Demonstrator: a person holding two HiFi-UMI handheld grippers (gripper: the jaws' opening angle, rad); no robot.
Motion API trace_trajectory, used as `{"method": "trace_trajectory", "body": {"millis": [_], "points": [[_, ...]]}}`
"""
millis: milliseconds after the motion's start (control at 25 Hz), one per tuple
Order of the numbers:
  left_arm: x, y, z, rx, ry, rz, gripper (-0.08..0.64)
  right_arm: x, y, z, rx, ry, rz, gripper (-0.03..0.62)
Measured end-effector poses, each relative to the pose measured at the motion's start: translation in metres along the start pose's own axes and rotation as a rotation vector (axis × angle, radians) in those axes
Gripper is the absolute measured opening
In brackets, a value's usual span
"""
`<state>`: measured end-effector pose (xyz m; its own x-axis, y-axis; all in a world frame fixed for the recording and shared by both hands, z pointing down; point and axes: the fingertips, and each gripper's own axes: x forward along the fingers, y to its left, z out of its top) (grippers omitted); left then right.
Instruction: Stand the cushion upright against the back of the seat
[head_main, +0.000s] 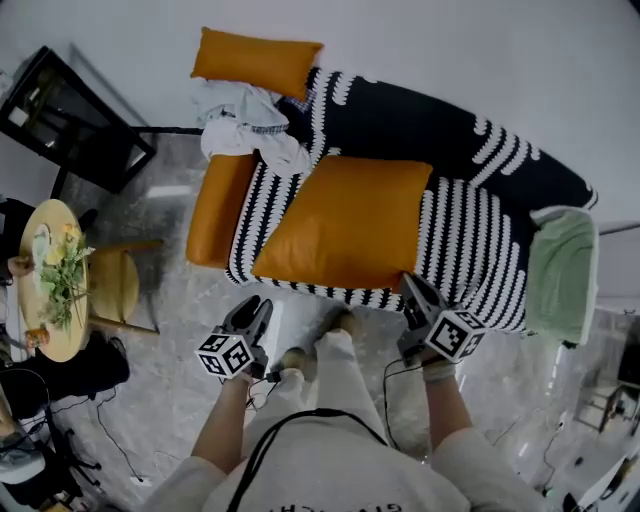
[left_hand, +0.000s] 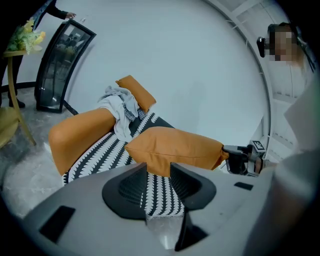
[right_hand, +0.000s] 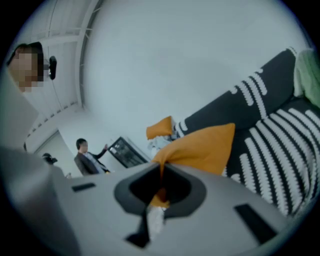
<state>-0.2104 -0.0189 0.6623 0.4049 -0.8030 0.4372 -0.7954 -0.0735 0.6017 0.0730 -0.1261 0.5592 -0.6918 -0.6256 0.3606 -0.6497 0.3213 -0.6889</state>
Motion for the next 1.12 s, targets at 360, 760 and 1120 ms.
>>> {"method": "trace_trajectory", "body": {"millis": [360,760,1120], "points": [[0.03,-0.016,0.033,-0.016,-0.065,-0.005,0.225,-0.056,0.009,0.032,0.026,-0.059,-0.023,0.029],[0.051,-0.08,0.041,0.006,0.002,-0.254,0.126,-0.105,-0.015,0.044,0.099,-0.138,-0.094,0.029],[0.076,-0.157,0.068,0.127,-0.019,-0.388,0.064,-0.131,-0.012,0.091,0.02,-0.265,-0.075,0.029]]}}
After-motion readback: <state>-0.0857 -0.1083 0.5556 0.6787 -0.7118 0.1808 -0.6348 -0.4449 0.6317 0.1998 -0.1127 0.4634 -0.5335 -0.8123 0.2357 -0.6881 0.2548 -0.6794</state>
